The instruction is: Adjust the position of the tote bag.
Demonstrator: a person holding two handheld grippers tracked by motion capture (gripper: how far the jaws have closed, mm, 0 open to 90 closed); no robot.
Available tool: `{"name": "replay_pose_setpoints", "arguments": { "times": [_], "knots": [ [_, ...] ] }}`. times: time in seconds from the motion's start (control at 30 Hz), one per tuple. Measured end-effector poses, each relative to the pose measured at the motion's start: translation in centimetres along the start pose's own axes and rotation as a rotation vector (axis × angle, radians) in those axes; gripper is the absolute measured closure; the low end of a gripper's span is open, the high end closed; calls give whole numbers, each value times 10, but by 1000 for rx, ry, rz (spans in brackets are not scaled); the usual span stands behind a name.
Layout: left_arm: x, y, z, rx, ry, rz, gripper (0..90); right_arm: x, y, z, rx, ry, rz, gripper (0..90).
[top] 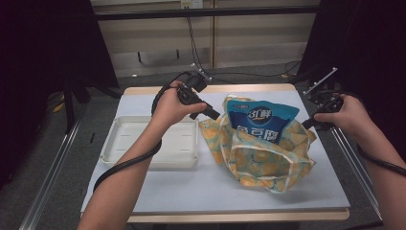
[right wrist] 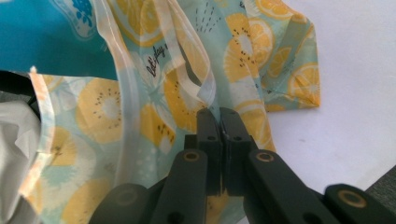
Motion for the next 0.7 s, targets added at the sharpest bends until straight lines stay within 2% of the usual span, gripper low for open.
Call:
{"name": "replay_pose_setpoints", "arguments": {
  "times": [0.3,0.37,0.43,0.47,0.53,0.57,0.67,0.7],
  "knots": [
    [-16,19,15,-30,1,39,388,1,0,0,7,3,0,886],
    [-19,22,21,-37,22,39,374,1,-1,0,8,7,0,889],
    [-23,24,26,-25,7,52,365,1,-1,0,12,9,3,890],
    [-25,24,29,-23,14,56,360,1,-1,0,11,10,-1,890],
    [-28,21,34,10,10,85,355,1,-1,0,12,11,-4,891],
    [-29,20,35,26,6,78,355,1,-1,1,11,10,-4,892],
    [-34,16,42,27,20,79,384,0,-2,1,14,10,-2,894],
    [-35,15,44,37,12,96,395,0,-2,1,14,9,-4,892]
  ]
}}
Point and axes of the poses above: each handheld gripper's, and its own axes: z roughly forward along the jaws, x roughly out of its top, y roughly to its right, the point moved 1 cm from there along z, roughly forward along the jaws, and after that the axes turned 11 degrees about y, right-handed, at the moved point
